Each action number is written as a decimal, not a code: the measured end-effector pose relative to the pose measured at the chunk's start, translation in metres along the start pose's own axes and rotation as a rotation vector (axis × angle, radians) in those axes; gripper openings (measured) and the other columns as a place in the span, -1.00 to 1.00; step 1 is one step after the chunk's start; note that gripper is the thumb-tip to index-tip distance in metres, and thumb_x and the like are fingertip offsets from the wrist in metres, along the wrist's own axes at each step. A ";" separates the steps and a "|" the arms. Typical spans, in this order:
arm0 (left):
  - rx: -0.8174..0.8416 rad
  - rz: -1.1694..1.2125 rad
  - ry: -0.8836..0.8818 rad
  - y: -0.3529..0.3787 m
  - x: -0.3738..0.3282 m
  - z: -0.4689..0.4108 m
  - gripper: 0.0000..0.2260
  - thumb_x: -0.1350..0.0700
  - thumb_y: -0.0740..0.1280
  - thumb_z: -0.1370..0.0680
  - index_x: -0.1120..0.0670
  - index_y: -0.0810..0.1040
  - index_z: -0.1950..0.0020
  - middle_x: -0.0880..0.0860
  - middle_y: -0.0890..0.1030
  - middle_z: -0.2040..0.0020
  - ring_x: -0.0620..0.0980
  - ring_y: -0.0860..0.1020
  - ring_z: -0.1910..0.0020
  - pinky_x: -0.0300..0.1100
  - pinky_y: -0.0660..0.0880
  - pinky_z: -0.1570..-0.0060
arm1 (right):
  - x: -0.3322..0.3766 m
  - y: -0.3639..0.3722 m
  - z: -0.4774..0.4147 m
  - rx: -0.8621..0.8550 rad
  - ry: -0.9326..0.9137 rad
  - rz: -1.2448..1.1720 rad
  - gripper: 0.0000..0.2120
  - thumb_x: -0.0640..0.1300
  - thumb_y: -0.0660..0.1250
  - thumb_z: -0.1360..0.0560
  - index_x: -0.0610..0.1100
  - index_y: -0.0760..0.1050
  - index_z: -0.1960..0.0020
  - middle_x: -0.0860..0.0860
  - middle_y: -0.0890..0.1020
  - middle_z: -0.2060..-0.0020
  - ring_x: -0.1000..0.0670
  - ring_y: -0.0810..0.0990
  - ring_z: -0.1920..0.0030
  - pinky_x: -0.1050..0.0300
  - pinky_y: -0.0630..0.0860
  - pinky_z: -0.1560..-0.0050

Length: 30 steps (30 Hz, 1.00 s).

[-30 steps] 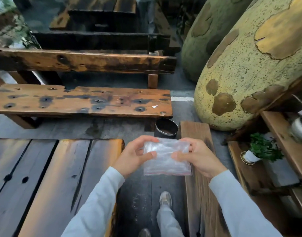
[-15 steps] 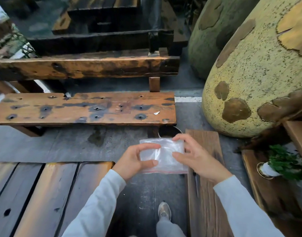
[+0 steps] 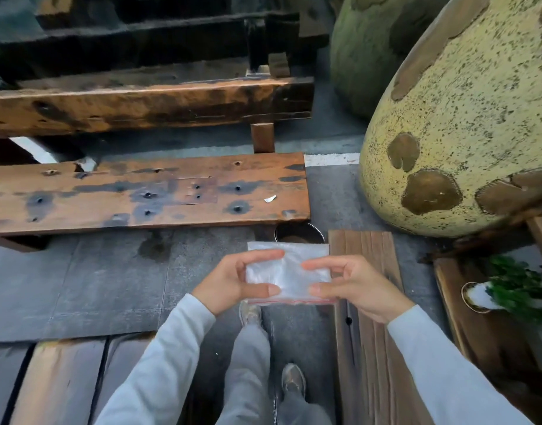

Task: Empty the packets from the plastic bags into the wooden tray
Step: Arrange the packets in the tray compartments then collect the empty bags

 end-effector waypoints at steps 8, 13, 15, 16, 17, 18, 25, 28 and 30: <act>0.102 0.152 -0.099 -0.063 0.007 -0.103 -0.40 0.54 0.44 -0.35 0.12 0.55 -0.32 -0.12 0.68 -0.18 -0.23 0.59 -0.16 -0.39 0.51 -0.06 | 0.018 -0.009 -0.097 -0.085 0.058 -0.115 -0.57 -0.40 0.54 -0.37 -0.05 0.70 -0.16 -0.03 0.75 -0.15 -0.06 0.73 -0.08 0.00 0.66 -0.16; 0.179 0.167 -0.169 -0.106 0.023 -0.176 -0.39 0.50 0.45 -0.37 0.06 0.54 -0.34 -0.10 0.65 -0.24 -0.25 0.57 -0.20 -0.37 0.51 -0.12 | 0.018 -0.012 -0.166 -0.163 0.121 -0.148 -0.59 -0.44 0.51 -0.41 -0.08 0.68 -0.16 -0.03 0.76 -0.12 -0.01 0.73 -0.03 0.08 0.66 -0.12; 0.212 0.172 -0.210 -0.118 0.037 -0.204 -0.39 0.49 0.45 -0.38 0.07 0.53 -0.36 -0.12 0.65 -0.22 -0.26 0.57 -0.20 -0.39 0.50 -0.10 | 0.009 -0.014 -0.192 -0.211 0.142 -0.136 -0.61 -0.41 0.52 -0.41 -0.08 0.69 -0.15 -0.01 0.76 -0.12 -0.01 0.73 -0.06 0.10 0.67 -0.12; 0.224 0.172 -0.224 -0.123 0.047 -0.219 -0.39 0.48 0.45 -0.38 0.07 0.52 -0.36 -0.13 0.66 -0.22 -0.24 0.58 -0.20 -0.38 0.50 -0.11 | 0.001 -0.017 -0.205 -0.245 0.152 -0.133 -0.62 -0.40 0.53 -0.41 -0.07 0.69 -0.15 -0.01 0.76 -0.13 -0.04 0.74 -0.09 0.05 0.67 -0.14; 0.232 0.175 -0.242 -0.126 0.056 -0.231 -0.40 0.47 0.45 -0.39 0.07 0.52 -0.37 -0.11 0.66 -0.23 -0.21 0.59 -0.20 -0.35 0.52 -0.14 | -0.007 -0.019 -0.215 -0.282 0.164 -0.132 -0.63 -0.39 0.53 -0.42 -0.07 0.70 -0.15 -0.04 0.75 -0.14 -0.10 0.74 -0.10 -0.01 0.66 -0.16; 0.238 0.185 -0.264 -0.128 0.069 -0.246 -0.40 0.47 0.46 -0.40 0.07 0.52 -0.37 -0.07 0.65 -0.24 -0.15 0.59 -0.21 -0.30 0.53 -0.18 | -0.020 -0.022 -0.229 -0.321 0.178 -0.131 -0.64 -0.39 0.53 -0.42 -0.07 0.71 -0.13 -0.06 0.75 -0.14 -0.15 0.74 -0.09 -0.05 0.66 -0.16; 0.073 0.249 -0.382 -0.117 0.193 -0.329 -0.60 0.38 0.52 -0.34 0.04 0.68 -0.11 0.02 0.66 -0.15 -0.01 0.63 -0.02 -0.09 0.60 -0.06 | -0.138 -0.045 -0.304 -0.527 0.311 -0.139 -0.66 -0.51 0.45 -0.43 -0.09 0.73 0.05 -0.09 0.75 0.05 0.05 0.73 0.16 0.21 0.66 0.23; -0.066 0.301 -0.465 -0.112 0.252 -0.357 -0.66 0.45 0.42 -0.43 0.10 0.63 -0.09 0.07 0.64 -0.15 -0.03 0.70 0.12 -0.15 0.67 0.15 | -0.191 -0.062 -0.328 -0.597 0.410 -0.108 -0.73 -0.52 0.34 -0.50 -0.23 0.69 -0.02 -0.18 0.70 0.05 0.11 0.73 0.28 0.25 0.66 0.31; -0.147 0.274 -0.514 -0.109 0.295 -0.372 -0.68 0.47 0.38 -0.46 0.15 0.59 -0.11 0.09 0.62 -0.14 -0.02 0.71 0.19 -0.12 0.68 0.18 | -0.231 -0.076 -0.347 -0.641 0.457 -0.023 -0.75 -0.49 0.35 -0.52 -0.28 0.67 -0.10 -0.23 0.69 0.00 -0.01 0.73 0.22 0.24 0.68 0.32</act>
Point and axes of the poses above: each hand's wrist, its own z-axis away from the middle knuckle, its own y-axis out of the palm, x = y × z, the point moved 1 cm from there along -z, towards the middle knuckle
